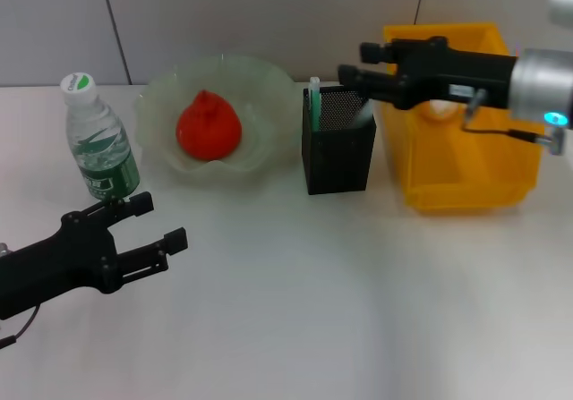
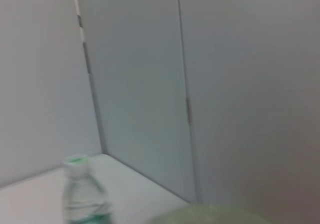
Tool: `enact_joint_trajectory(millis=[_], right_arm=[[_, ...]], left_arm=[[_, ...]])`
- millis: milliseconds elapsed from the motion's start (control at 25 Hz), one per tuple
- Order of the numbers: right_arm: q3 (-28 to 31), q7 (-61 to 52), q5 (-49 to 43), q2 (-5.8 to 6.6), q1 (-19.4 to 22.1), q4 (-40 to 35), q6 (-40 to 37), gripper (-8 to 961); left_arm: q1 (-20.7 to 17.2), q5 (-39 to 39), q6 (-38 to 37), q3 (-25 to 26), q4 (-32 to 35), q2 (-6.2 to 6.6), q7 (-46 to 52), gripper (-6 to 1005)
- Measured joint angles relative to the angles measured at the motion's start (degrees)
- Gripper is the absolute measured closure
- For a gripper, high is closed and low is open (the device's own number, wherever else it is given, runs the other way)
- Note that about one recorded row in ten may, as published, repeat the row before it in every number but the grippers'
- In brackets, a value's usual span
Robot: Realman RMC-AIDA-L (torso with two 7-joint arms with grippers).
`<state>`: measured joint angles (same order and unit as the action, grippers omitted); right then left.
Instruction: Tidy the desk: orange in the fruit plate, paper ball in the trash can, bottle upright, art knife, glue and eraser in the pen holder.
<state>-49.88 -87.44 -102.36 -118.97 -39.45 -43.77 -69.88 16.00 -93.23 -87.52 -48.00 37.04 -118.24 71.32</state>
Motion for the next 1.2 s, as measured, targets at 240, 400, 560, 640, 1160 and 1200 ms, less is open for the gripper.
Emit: enact_joint_trajectory(millis=[240, 400, 560, 640, 1160, 1200], right_arm=[[0.5, -0.3, -4.4, 0.35, 8.9, -8.0, -21.4, 425], [0.6, 2.0, -9.0, 0.1, 10.9, -8.0, -26.1, 379], [0.3, 4.9, -11.7, -0.13, 13.2, -6.1, -31.6, 333], [0.1, 5.5, -12.2, -0.13, 13.6, -4.8, -32.8, 310], [-0.1, 10.3, -13.9, -0.11, 13.7, 0.8, -29.6, 212], [-0.1, 10.3, -14.0, -0.12, 13.7, 0.8, -29.4, 205]], left_arm=[[-0.2, -1.7, -5.1, -0.8, -0.5, 0.94, -0.3, 152], [0.1, -2.4, -8.3, -0.8, -1.9, 2.24, -0.3, 152], [1.0, -5.3, -12.4, -0.8, -4.1, 3.64, -0.2, 151], [1.5, -7.7, -13.8, -0.8, -4.3, 3.84, 0.7, 151], [5.2, -17.8, -15.8, -1.0, -3.8, 3.78, 5.3, 151], [5.4, -18.5, -15.8, -0.9, -3.7, 3.7, 5.6, 151]])
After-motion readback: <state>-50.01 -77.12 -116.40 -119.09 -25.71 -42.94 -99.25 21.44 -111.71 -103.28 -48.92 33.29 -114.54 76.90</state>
